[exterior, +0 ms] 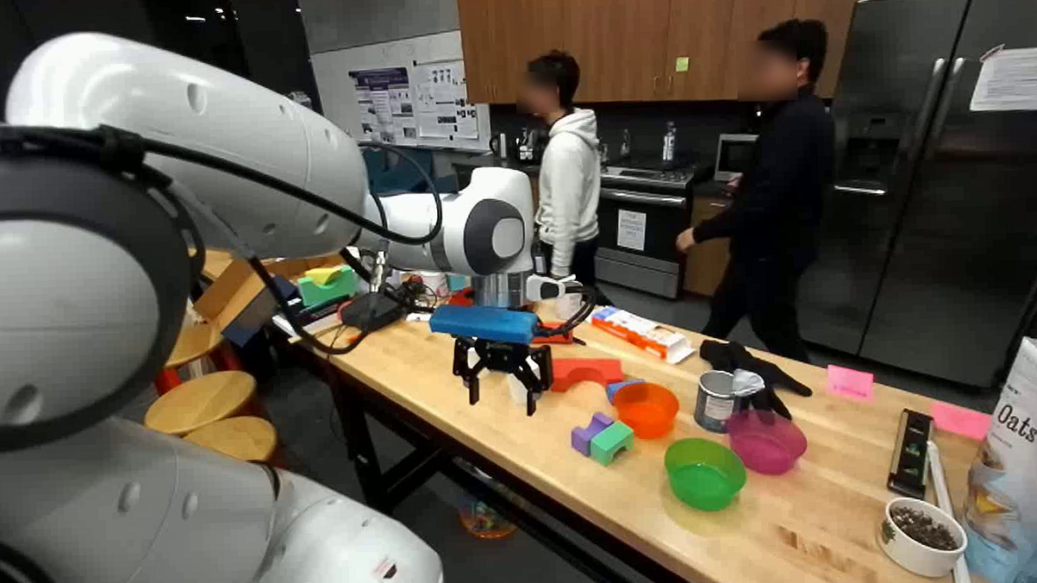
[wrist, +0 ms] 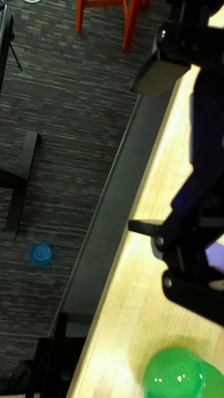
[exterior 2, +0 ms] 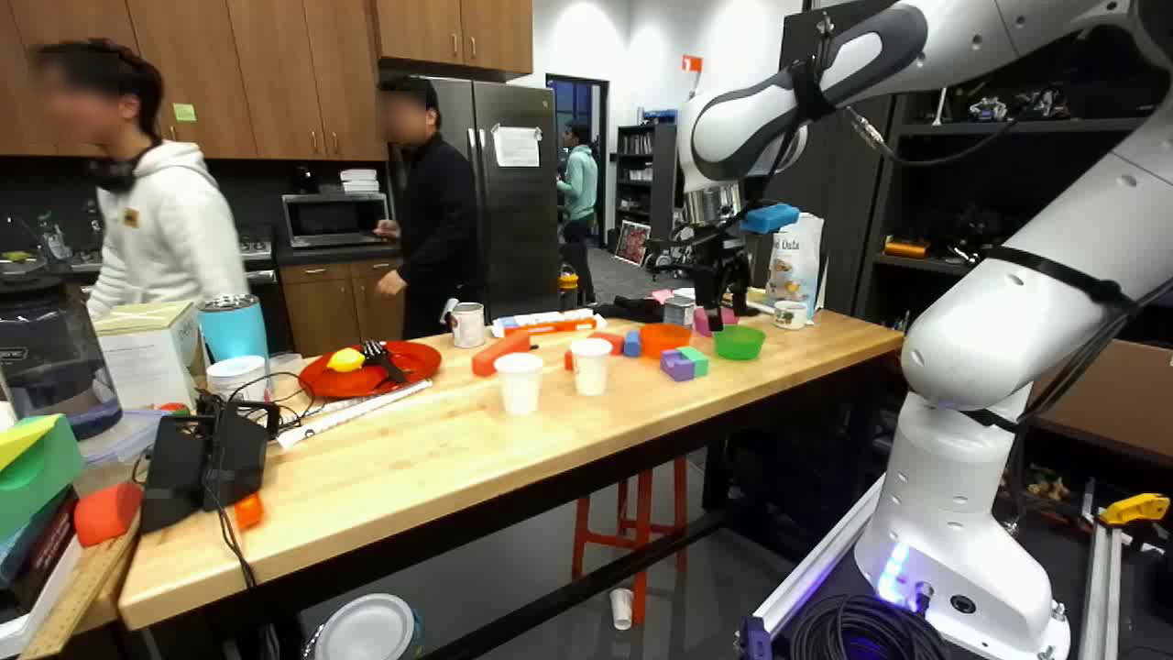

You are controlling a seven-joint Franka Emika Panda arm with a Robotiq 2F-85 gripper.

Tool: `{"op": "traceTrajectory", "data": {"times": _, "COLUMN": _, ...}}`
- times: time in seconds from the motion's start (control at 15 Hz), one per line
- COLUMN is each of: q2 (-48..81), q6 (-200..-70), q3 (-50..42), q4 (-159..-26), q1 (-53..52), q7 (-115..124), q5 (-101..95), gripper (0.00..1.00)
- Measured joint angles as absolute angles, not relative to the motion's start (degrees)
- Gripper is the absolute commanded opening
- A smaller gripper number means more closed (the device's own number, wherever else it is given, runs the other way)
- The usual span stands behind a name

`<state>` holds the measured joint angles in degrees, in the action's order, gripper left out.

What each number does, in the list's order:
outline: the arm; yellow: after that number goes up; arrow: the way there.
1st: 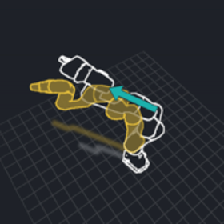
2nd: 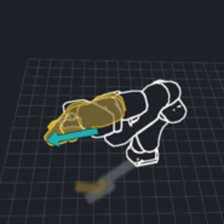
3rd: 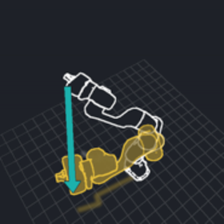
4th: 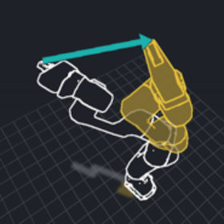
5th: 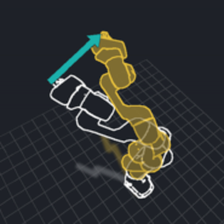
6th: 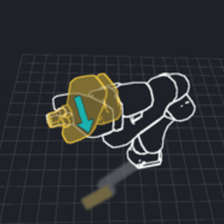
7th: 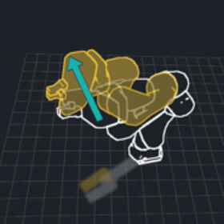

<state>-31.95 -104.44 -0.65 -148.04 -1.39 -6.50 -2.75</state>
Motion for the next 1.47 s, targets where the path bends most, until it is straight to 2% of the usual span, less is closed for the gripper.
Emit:
{"op": "traceTrajectory", "data": {"times": 1.27, "q2": -31.93, "q6": -104.39, "q3": -0.65, "q4": -148.03, "q1": -1.38, "q7": -6.37, "q5": -2.88, "gripper": 1.0}}
{"op": "traceTrajectory", "data": {"times": 1.47, "q2": -31.95, "q6": -102.04, "q3": -0.61, "q4": -146.65, "q1": -0.21, "q7": -5.01, "q5": -8.65, "gripper": 1.0}}
